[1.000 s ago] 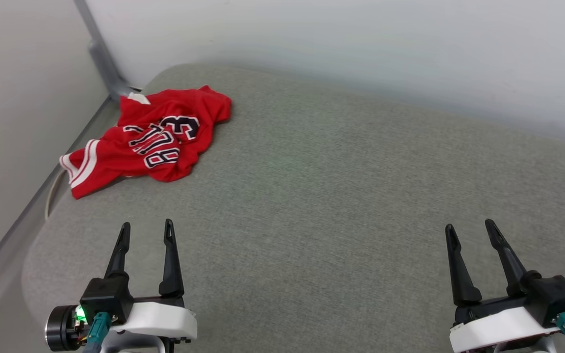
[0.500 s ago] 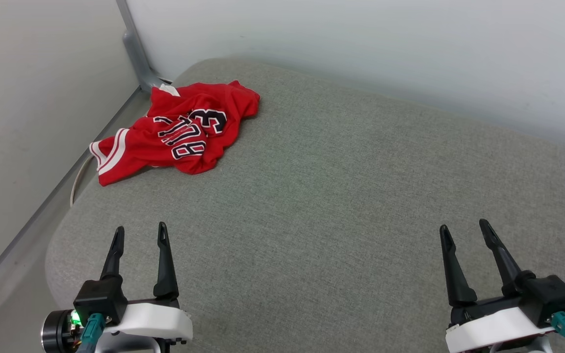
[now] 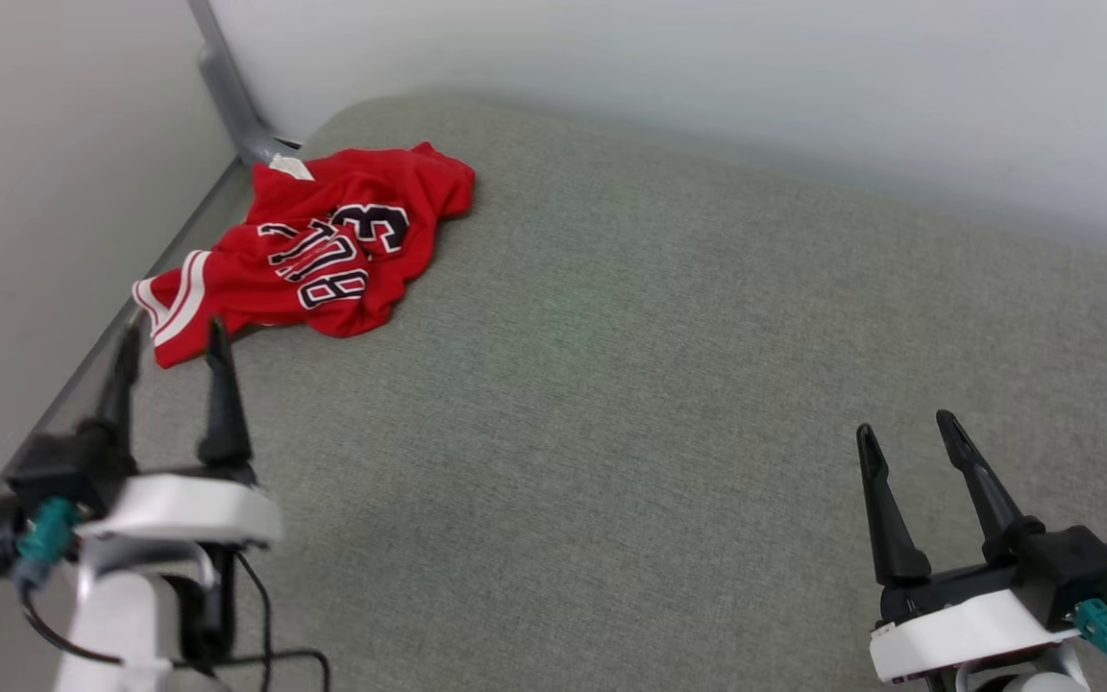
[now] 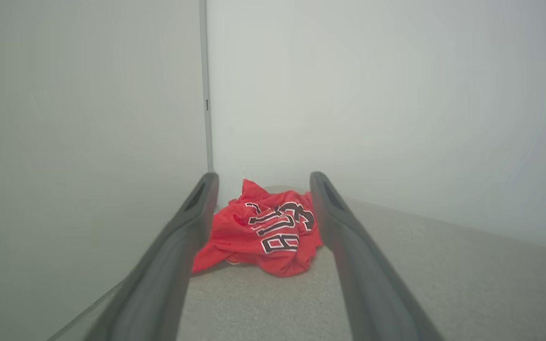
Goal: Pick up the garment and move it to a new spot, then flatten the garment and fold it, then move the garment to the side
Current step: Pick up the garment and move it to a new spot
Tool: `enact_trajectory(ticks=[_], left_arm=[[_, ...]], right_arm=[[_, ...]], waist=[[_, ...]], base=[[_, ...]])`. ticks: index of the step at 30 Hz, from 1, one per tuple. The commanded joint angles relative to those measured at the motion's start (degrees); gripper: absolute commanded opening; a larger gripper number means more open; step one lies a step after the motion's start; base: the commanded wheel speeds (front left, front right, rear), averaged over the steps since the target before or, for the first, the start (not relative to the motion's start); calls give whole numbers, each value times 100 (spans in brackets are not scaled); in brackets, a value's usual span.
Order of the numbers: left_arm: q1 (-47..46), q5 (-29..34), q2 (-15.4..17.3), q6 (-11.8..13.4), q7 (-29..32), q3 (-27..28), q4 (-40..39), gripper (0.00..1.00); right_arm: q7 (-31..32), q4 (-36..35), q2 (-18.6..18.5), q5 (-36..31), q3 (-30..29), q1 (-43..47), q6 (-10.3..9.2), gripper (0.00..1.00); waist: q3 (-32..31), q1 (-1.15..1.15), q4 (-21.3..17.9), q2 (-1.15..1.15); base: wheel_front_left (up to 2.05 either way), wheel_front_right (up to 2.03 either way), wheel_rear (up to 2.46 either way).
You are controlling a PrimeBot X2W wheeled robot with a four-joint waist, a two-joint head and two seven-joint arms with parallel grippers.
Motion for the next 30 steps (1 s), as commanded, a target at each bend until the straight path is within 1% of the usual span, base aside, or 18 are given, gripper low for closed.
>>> enact_trajectory(ticks=[1,4,6,7,9,11,14,17,20,22,24,26,28,30], left_arm=[[-225,25,106,-69,-16,69,75,100],[-719,95,363,-213,-15,160,310,100],[-1099,25,560,-281,-15,223,486,100],[-1256,-15,590,-316,-15,215,588,100],[-1541,-147,759,-361,-14,203,933,100],[-1911,-178,1032,-378,-9,124,1235,100],[-2428,-473,1318,-404,117,43,1617,100],[-2864,-869,1610,-408,404,-243,1867,100],[-3252,-1309,2020,-406,942,-643,2060,100],[-3438,-1737,2192,-407,1665,-920,2305,100],[-3689,-2135,2432,-407,2367,-1178,2407,100],[-3886,-2481,2653,-408,2956,-1338,2464,100],[-3967,-2779,2791,-408,3525,-1576,2480,100],[-4115,-2946,3023,-408,4000,-1800,2492,100]], right_arm=[[-12,-39,-2,-52,7,-100,-4,100],[-12,-85,-3,-146,2,-147,-4,100],[-12,-130,-3,-208,-6,-218,-4,100],[-12,-162,-2,-242,-22,-266,-4,100],[-12,-222,-3,-329,-19,-335,-4,100],[-12,-292,-3,-396,-46,-425,-4,100],[-12,-406,-3,-481,-113,-549,-4,100],[-12,-493,-3,-557,-188,-650,-4,100],[-12,-568,-3,-629,-230,-748,-4,100],[-12,-627,-3,-674,-233,-804,-4,100],[-12,-674,-3,-687,-233,-863,-4,100],[-12,-730,-3,-717,-237,-916,-4,100],[-12,-780,-3,-748,-242,-956,-4,100],[-12,-826,-13,-773,-245,-1003,-4,100]], waist=[[96,0,-91,0],[268,0,-221,0],[416,0,-305,0],[497,0,-339,0],[670,0,-423,0],[848,0,-514,0],[1130,0,-615,0],[1392,0,-681,0],[1635,0,-742,0],[1776,0,-778,0],[1905,0,-809,0],[2045,0,-840,0],[2176,0,-872,0],[2310,0,-904,0]], base=[[0,0,0],[0,0,0],[0,0,0],[0,0,0],[0,0,0],[0,0,0],[0,0,0],[0,0,0],[0,0,0],[0,0,0],[0,0,0],[0,0,0],[0,0,0],[0,0,0]])
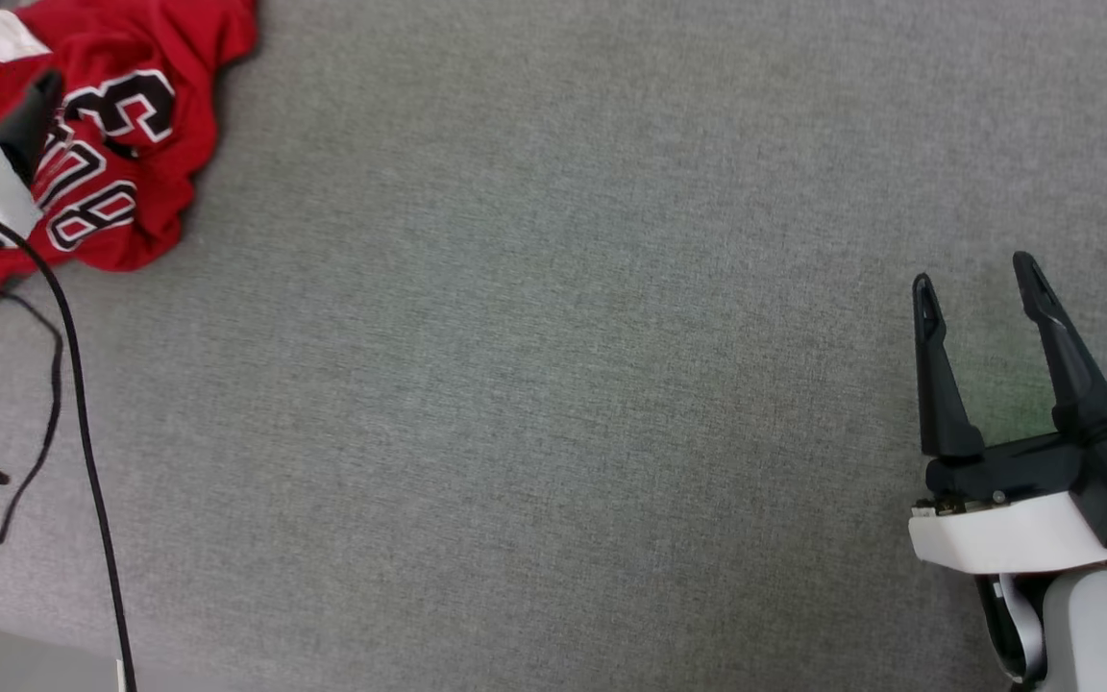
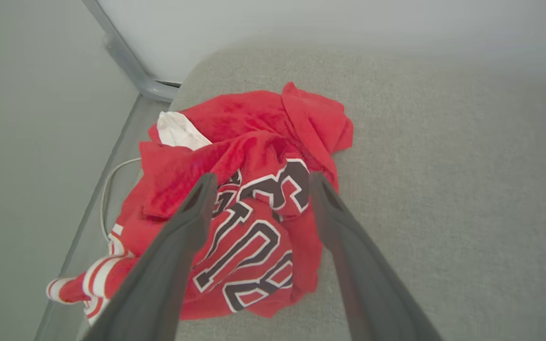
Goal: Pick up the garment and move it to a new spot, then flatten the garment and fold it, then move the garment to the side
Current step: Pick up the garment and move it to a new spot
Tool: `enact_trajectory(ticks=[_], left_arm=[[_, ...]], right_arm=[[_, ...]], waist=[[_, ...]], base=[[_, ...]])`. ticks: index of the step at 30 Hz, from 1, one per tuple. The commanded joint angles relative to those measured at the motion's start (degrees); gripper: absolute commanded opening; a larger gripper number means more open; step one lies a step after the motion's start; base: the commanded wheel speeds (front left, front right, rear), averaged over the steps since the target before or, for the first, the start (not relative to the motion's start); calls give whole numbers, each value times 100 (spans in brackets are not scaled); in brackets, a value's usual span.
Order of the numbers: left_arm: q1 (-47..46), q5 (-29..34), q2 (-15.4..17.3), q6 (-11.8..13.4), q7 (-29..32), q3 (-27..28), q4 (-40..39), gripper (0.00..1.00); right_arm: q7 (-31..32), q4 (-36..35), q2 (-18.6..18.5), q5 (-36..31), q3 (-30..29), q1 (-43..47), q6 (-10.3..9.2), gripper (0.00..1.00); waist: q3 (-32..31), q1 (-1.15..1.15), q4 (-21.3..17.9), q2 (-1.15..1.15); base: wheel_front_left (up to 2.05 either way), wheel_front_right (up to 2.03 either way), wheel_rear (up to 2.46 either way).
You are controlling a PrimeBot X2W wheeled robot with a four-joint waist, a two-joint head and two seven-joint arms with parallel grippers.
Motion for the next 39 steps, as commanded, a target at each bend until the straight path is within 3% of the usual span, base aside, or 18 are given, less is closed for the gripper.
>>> enact_trajectory(ticks=[1,7,19,20,21,33,39], left_arm=[[-149,-94,169,0,265,-166,38,100],[-299,-421,315,-1,1016,-778,309,100],[-151,-800,15,-1,1457,-1709,1318,99],[-160,-835,11,-1,1424,-1762,1366,28],[-178,-871,23,-1,1413,-1824,1396,0],[-953,-822,610,-2,33,-2599,675,0],[-1344,-777,740,-2,-453,-3210,-25,0]], right_arm=[[-12,-57,-26,-47,-10,-114,-4,100],[-12,-180,-105,-49,-83,-260,-4,100],[-11,-251,-135,-16,-97,-359,-4,100],[-11,-243,-133,-5,-105,-363,-4,100],[-11,-230,-132,-5,-113,-365,-4,100],[-12,-51,-56,188,-107,-218,-4,100],[-12,129,-6,359,-108,-124,-4,100]], waist=[[208,-1,-82,0],[566,-1,-166,0],[875,-1,-241,0],[875,-1,-239,0],[865,-1,-234,0],[203,-1,-61,0],[-262,-1,-73,0]], base=[[0,0,0],[0,0,0],[0,0,0],[0,0,0],[0,0,0],[0,0,0],[0,0,0]])
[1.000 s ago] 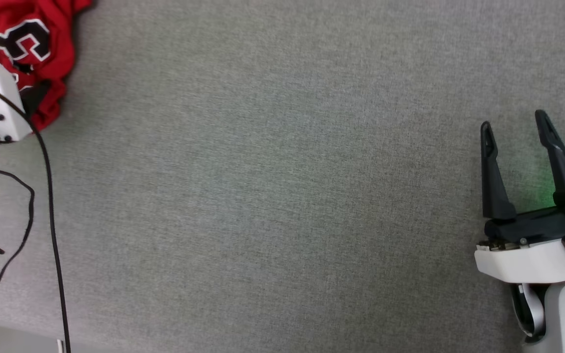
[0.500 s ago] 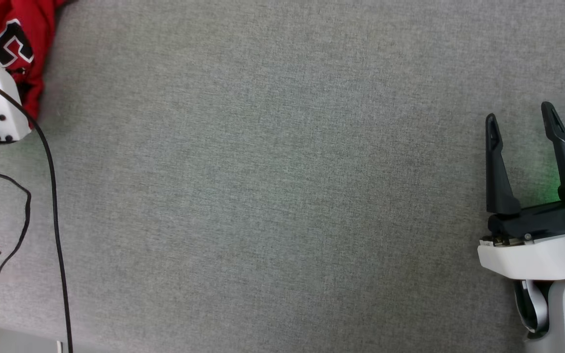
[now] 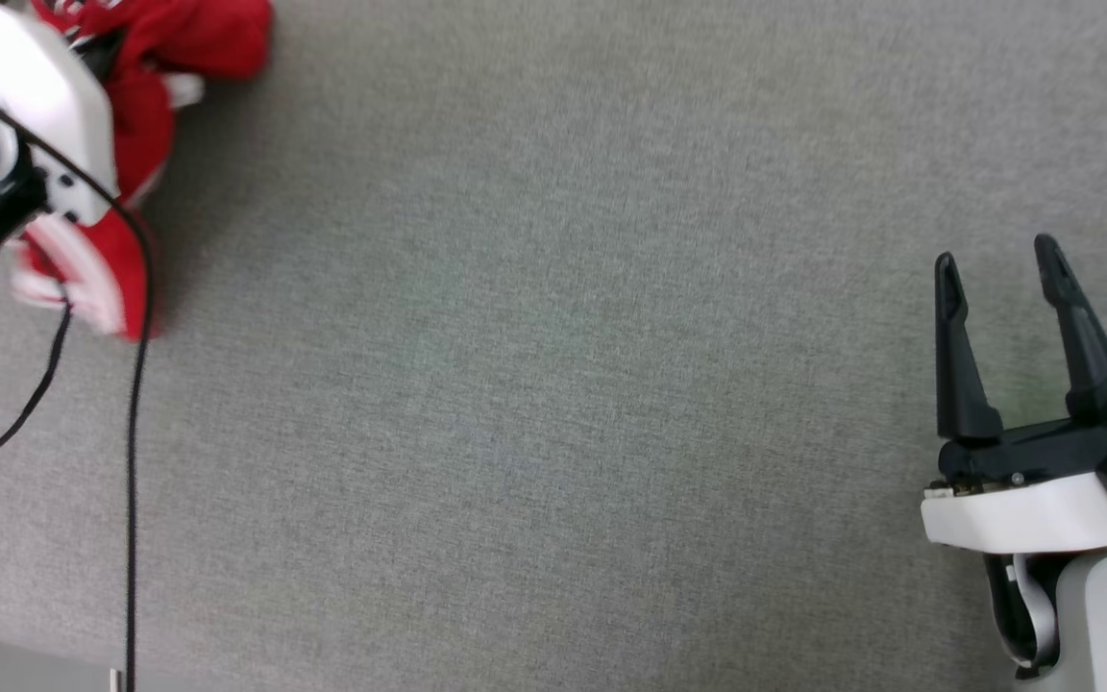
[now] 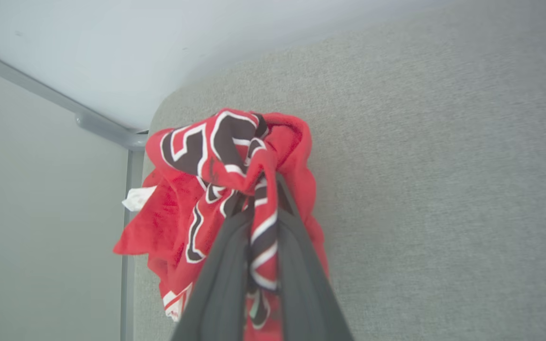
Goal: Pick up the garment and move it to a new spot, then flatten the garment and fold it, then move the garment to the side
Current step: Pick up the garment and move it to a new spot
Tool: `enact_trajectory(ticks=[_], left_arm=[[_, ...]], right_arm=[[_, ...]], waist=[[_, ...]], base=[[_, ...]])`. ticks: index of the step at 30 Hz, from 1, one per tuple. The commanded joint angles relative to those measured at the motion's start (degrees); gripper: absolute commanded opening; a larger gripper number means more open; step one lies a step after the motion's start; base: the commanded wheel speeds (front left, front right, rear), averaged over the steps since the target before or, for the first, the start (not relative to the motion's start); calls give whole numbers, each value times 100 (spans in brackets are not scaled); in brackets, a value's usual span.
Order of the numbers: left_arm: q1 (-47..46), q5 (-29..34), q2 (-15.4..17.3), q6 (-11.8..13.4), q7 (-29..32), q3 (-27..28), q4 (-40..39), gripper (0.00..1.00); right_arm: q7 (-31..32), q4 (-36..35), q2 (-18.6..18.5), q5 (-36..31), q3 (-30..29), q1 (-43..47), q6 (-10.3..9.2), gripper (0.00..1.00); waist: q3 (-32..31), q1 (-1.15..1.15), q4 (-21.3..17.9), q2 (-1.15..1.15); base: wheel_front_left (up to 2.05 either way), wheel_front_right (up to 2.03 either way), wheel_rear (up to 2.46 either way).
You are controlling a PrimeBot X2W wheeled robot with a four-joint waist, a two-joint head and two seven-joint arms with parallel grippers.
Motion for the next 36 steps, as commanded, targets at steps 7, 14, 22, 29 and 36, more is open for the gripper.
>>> enact_trajectory(ticks=[7,14,22,29,36], left_arm=[[-444,195,-194,-2,-244,-601,-846,0],[-641,443,-678,-1,-528,-1237,-1548,0],[-783,577,-1618,-1,-848,-2126,-1890,0],[-505,493,-2444,-2,-1104,-2982,-1778,0],[608,924,-3160,-3,-547,-3105,-1864,0]], right_arm=[[-12,104,23,345,33,105,-4,100],[-12,136,25,650,-47,89,-4,100],[-12,170,26,934,-228,45,-4,100],[-12,180,24,1075,-422,-7,-4,100],[-12,178,23,1122,-440,-54,-4,100]], waist=[[-475,0,-296,0],[-571,0,-806,0],[-506,0,-1325,0],[-441,0,-1577,0],[-320,0,-1629,0]], base=[[0,0,0],[0,0,0],[0,0,0],[0,0,0],[0,0,0]])
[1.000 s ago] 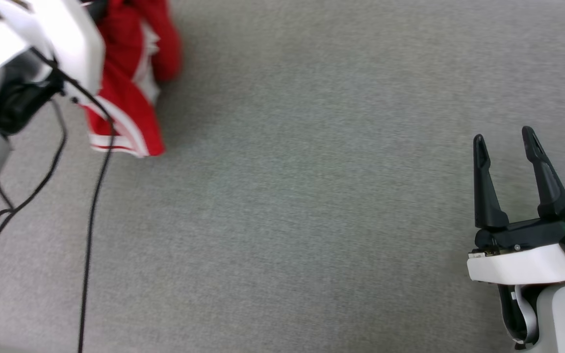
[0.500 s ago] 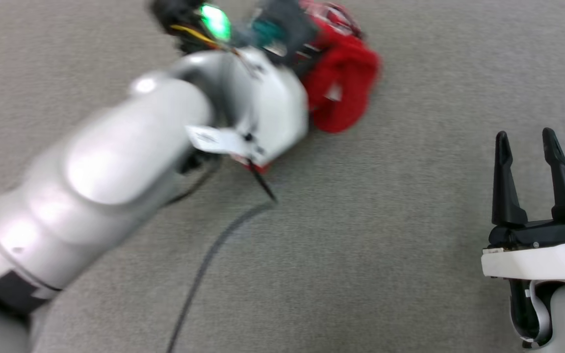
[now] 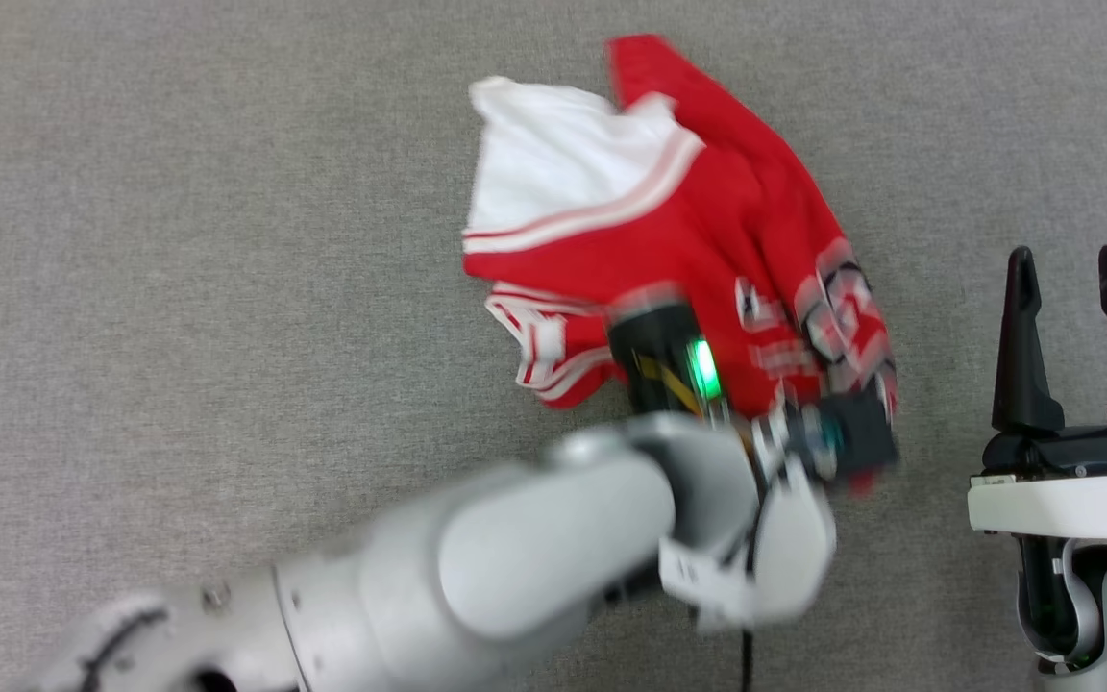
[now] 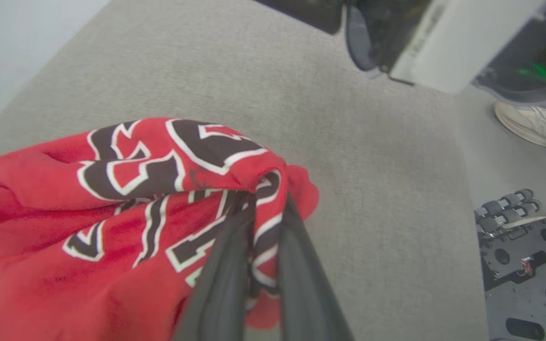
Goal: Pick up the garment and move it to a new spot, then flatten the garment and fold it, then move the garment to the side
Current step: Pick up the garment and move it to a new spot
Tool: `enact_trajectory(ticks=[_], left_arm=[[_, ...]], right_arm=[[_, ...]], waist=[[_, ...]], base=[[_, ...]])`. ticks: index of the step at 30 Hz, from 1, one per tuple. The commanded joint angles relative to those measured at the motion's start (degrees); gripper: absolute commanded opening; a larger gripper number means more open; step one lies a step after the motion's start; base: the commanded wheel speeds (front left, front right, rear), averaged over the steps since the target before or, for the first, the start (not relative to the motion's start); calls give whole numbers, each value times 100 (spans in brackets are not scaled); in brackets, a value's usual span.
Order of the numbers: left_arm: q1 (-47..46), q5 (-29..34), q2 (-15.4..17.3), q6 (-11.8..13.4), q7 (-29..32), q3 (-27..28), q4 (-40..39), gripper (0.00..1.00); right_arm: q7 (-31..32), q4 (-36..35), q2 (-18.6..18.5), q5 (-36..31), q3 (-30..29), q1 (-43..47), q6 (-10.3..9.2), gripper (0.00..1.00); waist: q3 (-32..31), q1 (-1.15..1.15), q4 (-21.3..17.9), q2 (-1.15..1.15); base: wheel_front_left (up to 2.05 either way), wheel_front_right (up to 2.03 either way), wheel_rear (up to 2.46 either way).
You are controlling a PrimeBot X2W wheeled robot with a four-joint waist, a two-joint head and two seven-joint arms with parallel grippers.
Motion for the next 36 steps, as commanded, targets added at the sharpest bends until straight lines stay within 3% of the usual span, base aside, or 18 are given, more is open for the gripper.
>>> enact_trajectory(ticks=[1,8,13,14,15,21,24,28,36], left_arm=[[192,134,-40,-2,101,15,-60,0],[1179,401,-228,-2,565,10,-217,0],[1359,558,-271,-3,422,5,-127,0],[1335,580,-283,-3,273,7,-86,24],[1280,650,-303,-3,69,6,-50,100],[992,783,-412,-3,-1497,50,400,100],[988,816,-445,66,-1956,187,557,100],[1096,884,-357,664,-2772,716,831,100],[1598,1087,111,1621,-3013,1850,558,100]], right_arm=[[-12,9,10,3,28,-77,-4,100],[-12,32,10,-66,67,-137,-4,100],[-12,79,10,-118,81,-86,-4,100],[-12,87,11,-121,76,-62,-4,100],[-12,100,11,-135,76,-34,-4,100],[-12,193,10,-181,41,223,-4,100],[-12,223,11,-190,28,317,-4,100],[-12,258,11,-206,-1,534,-4,100],[-12,337,11,-234,50,758,-4,100]], waist=[[33,0,-11,0],[120,0,7,0],[26,0,64,0],[-16,0,86,0],[-70,0,109,0],[-533,0,250,0],[-701,0,289,0],[-1041,0,410,0],[-1418,0,536,0]], base=[[0,0,0],[0,0,0],[0,0,0],[0,0,0],[0,0,0],[0,0,0],[0,0,0],[0,0,0],[0,0,0]])
